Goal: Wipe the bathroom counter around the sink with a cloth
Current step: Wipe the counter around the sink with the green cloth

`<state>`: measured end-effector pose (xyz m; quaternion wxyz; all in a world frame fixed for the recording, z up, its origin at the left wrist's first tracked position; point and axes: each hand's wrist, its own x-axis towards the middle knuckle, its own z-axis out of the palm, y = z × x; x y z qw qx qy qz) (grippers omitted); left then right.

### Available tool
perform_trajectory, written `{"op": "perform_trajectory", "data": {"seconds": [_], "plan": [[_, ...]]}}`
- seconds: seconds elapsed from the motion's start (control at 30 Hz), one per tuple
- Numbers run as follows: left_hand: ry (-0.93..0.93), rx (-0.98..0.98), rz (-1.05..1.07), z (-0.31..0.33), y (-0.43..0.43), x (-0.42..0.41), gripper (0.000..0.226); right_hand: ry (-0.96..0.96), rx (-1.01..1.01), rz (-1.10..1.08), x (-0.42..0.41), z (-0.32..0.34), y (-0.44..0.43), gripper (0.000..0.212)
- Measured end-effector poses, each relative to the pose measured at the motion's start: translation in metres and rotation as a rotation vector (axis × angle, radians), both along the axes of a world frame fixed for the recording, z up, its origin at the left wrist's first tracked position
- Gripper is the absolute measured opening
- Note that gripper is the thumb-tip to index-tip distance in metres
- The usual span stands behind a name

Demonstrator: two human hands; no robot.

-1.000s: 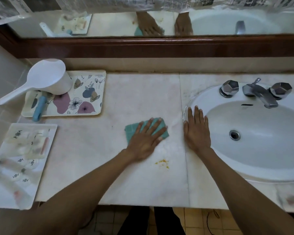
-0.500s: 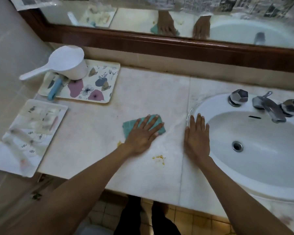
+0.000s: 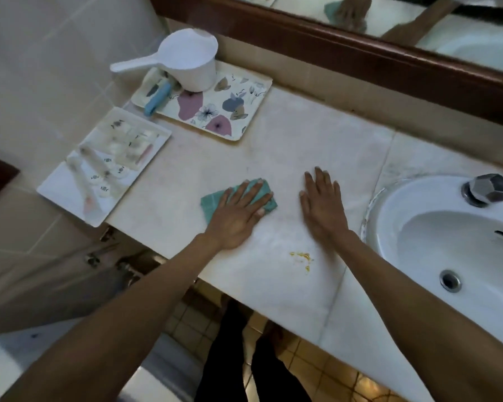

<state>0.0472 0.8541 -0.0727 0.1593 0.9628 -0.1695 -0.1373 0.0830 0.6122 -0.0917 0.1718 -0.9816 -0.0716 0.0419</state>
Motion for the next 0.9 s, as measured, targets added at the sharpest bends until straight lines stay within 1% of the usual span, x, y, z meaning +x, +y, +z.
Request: {"op": "perform_trajectory", "data": {"seconds": [0.07, 0.13, 0.2, 0.27, 0.37, 0.4, 0.47, 0.53, 0.63, 0.7, 0.77, 0.83, 0.9], "plan": [[0.015, -0.003, -0.065, 0.001, 0.025, -0.033, 0.051, -0.041, -0.007, -0.022, -0.001, -0.004, 0.002, 0.054], [0.014, 0.006, -0.042, 0.002, 0.06, -0.036, 0.052, -0.058, -0.006, -0.028, -0.003, -0.008, 0.003, 0.053], [0.01, 0.027, 0.082, 0.001, 0.09, -0.016, 0.051, -0.055, -0.011, -0.033, -0.002, -0.009, 0.001, 0.053], [-0.005, 0.053, 0.233, 0.0, 0.1, 0.01, 0.051, -0.064, -0.015, -0.04, -0.002, -0.01, 0.001, 0.052], [-0.037, 0.083, 0.411, -0.004, 0.068, 0.027, 0.051, -0.08, -0.016, -0.055, -0.004, -0.01, 0.003, 0.052], [-0.043, 0.082, 0.43, -0.005, 0.052, 0.024, 0.052, -0.08, -0.016, -0.057, -0.004, -0.01, 0.004, 0.052], [-0.058, 0.078, 0.349, -0.007, 0.027, 0.006, 0.053, -0.078, -0.019, -0.064, -0.003, -0.01, 0.004, 0.052], [-0.075, 0.074, 0.197, -0.009, 0.018, -0.024, 0.053, -0.082, -0.023, -0.072, -0.003, -0.009, 0.004, 0.052], [-0.071, 0.069, -0.006, -0.008, 0.038, -0.074, 0.052, -0.077, -0.022, -0.076, -0.004, -0.007, 0.005, 0.052], [-0.056, 0.071, -0.074, -0.006, 0.073, -0.087, 0.052, -0.082, -0.016, -0.082, -0.005, -0.006, 0.006, 0.051], [-0.037, 0.086, 0.005, -0.005, 0.112, -0.073, 0.052, -0.081, -0.014, -0.085, -0.005, -0.006, 0.006, 0.051], [-0.017, 0.095, 0.19, -0.002, 0.141, -0.041, 0.051, -0.076, -0.026, -0.085, -0.004, -0.007, 0.006, 0.051], [-0.015, 0.105, 0.323, -0.001, 0.149, -0.013, 0.051, -0.082, -0.039, -0.088, -0.004, -0.009, 0.006, 0.051]]}}
